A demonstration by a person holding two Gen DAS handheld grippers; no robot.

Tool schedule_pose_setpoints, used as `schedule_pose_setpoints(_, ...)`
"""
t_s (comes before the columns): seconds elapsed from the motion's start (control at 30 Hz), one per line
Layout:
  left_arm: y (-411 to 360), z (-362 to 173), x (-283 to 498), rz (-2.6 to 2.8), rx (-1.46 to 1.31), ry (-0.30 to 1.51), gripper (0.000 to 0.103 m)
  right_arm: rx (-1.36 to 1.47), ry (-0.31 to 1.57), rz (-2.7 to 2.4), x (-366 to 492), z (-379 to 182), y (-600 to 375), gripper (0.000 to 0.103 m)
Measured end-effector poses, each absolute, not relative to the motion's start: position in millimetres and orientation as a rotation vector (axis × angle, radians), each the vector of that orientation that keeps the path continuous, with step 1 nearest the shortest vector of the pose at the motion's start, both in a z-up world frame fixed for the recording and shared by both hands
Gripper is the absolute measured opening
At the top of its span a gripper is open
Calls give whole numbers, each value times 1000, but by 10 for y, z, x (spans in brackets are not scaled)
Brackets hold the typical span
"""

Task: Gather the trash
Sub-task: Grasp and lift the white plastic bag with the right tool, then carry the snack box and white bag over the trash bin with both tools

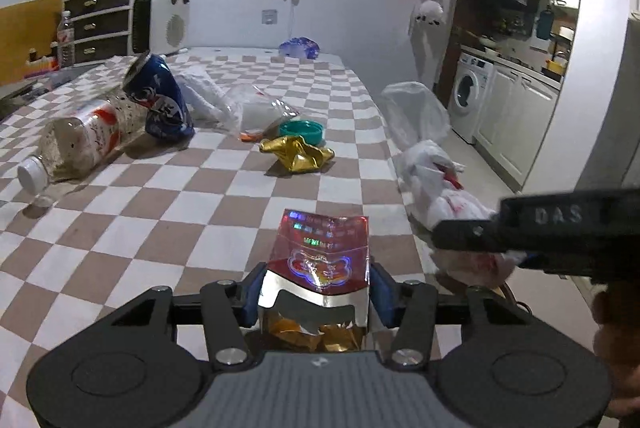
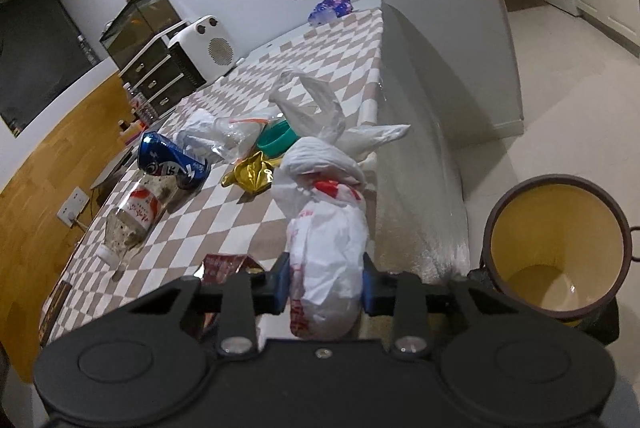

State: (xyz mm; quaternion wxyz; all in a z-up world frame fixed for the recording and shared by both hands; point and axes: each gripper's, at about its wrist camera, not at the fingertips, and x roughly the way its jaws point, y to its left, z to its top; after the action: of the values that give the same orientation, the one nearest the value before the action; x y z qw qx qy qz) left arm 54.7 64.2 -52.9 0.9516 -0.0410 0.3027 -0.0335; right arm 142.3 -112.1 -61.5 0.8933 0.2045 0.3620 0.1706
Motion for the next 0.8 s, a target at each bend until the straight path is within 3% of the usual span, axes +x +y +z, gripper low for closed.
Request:
schedule_pose_setpoints(0.4, 240, -170, 661, -63, -45, 532, 52, 413, 664, 348, 1337, -515, -1671, 34)
schedule_pose_setpoints(0.8, -635, -70, 1308, -211, 5, 590, 51, 379, 622, 207, 1458, -462, -2513, 34)
